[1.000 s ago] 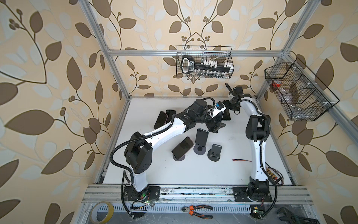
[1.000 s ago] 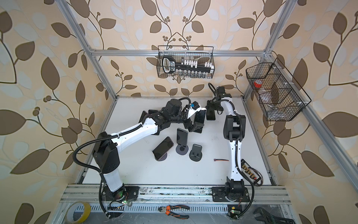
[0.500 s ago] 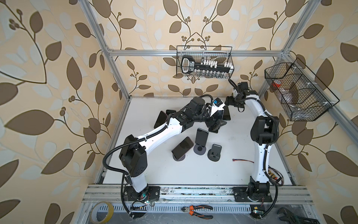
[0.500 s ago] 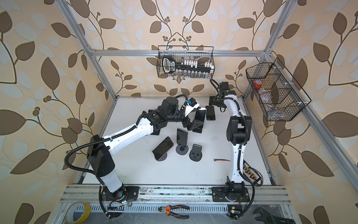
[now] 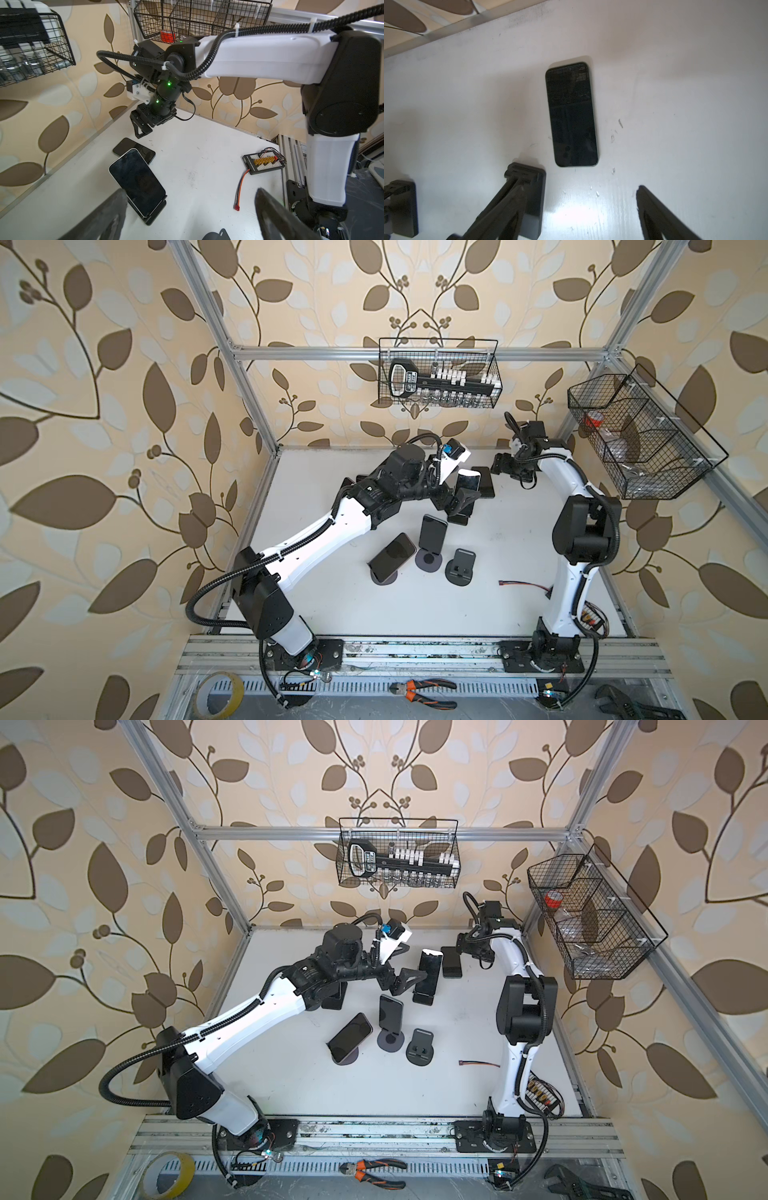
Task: Remove the phone from the phone stand
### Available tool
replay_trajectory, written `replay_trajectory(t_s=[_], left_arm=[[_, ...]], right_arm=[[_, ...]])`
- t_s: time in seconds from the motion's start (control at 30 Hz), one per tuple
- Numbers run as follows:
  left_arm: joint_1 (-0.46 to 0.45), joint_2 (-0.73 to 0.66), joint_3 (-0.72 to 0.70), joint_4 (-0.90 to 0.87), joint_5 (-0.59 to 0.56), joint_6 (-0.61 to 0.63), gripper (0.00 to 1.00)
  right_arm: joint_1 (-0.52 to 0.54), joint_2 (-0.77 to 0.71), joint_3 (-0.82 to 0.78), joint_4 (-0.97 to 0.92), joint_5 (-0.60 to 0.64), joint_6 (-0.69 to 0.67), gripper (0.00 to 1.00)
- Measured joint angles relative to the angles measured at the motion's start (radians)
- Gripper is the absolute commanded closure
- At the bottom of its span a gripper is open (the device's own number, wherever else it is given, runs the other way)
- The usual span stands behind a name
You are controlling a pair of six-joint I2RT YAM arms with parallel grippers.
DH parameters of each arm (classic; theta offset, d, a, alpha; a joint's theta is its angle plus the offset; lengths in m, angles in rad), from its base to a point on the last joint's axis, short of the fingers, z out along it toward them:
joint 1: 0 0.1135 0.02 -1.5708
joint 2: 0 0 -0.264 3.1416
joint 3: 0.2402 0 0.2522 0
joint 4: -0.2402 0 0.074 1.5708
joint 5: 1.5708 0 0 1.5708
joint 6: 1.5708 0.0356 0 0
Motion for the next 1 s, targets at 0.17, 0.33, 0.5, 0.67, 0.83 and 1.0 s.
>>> replay_trajectory(t_s=[0.17, 0.33, 0.5, 0.67, 0.83, 1.0], left_arm=[[0.0, -0.075, -0.039, -0.031, -0.05, -0.032, 0.05], [0.0, -0.148, -0.06, -0.102, -0.116, -0.077, 0.06], [0.0, -0.224, -0.098, -0.165, -0.166, -0.132, 0.06], [0.0, -0.275, -0.108, -0.237, -0.208, -0.171, 0.05], [0.0, -0.296, -0.092, -0.33, -0.234, -0.184, 0.05], [0.0, -0.307, -0.081, -0.398, -0.259, -0.185, 0.05]], right_arm=[[0.016, -0.083, -0.092, 0.0, -0.037, 0.023, 0.18], [0.031, -0.18, -0.162, 0.0, -0.044, 0.045, 0.19], [0.046, -0.285, -0.199, 0.0, -0.043, 0.059, 0.2], [0.054, -0.388, -0.212, -0.004, -0.031, 0.06, 0.2], [0.053, -0.517, -0.278, -0.01, -0.028, 0.046, 0.21], [0.055, -0.637, -0.348, -0.017, -0.029, 0.027, 0.22]])
